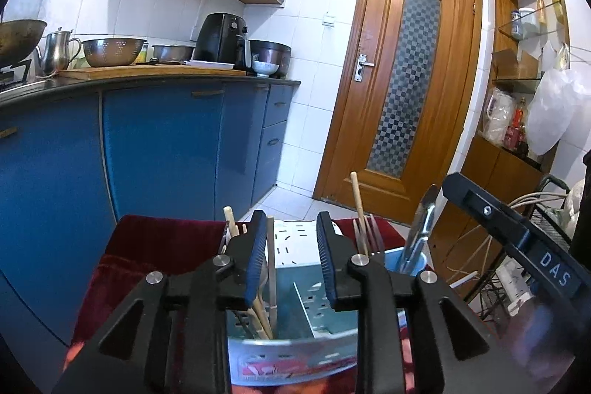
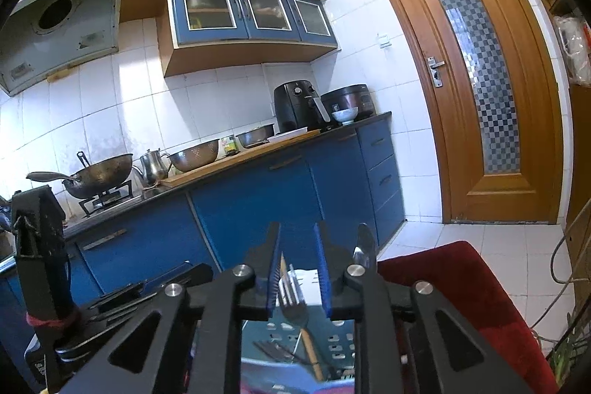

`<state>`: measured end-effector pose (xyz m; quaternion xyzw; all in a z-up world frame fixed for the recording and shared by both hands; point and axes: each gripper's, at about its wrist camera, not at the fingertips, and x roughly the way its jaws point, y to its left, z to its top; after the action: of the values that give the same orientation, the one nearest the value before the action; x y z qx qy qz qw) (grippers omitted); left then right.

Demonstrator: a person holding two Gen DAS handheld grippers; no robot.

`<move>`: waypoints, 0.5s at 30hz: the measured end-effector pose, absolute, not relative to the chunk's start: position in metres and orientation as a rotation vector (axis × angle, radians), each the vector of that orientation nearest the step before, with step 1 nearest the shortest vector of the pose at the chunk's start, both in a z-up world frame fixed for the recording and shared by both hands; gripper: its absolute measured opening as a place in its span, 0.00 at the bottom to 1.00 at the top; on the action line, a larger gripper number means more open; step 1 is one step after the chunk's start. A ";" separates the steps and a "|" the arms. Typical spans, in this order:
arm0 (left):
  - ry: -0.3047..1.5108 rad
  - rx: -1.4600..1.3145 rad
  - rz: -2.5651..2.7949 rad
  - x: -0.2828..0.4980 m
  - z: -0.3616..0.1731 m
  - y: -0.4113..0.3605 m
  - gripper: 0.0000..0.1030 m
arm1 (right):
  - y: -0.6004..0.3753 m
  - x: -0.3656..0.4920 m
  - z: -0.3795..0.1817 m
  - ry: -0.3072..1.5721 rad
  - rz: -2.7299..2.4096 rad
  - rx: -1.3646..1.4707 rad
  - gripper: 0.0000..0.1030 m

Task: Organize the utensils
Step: 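Lower the chopstick into the box and open the left tool while the right tool releases the fork, then withdraw both open tools up and back from the box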

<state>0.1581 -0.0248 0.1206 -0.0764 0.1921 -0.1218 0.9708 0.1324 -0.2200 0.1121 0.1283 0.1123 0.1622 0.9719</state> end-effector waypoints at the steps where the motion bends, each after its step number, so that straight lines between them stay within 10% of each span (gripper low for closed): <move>1: 0.388 -0.157 -0.243 0.154 0.122 -0.024 0.27 | -0.220 0.130 0.113 0.230 0.328 0.259 0.20; 15: 0.396 -0.112 -0.199 0.085 0.142 -0.014 0.27 | -0.219 0.070 0.114 0.332 0.360 0.266 0.20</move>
<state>0.0851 -0.0137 0.1424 -0.0554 0.1965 -0.0987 0.9740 0.0702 -0.2191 0.1137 0.1313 0.1638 0.1779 0.9614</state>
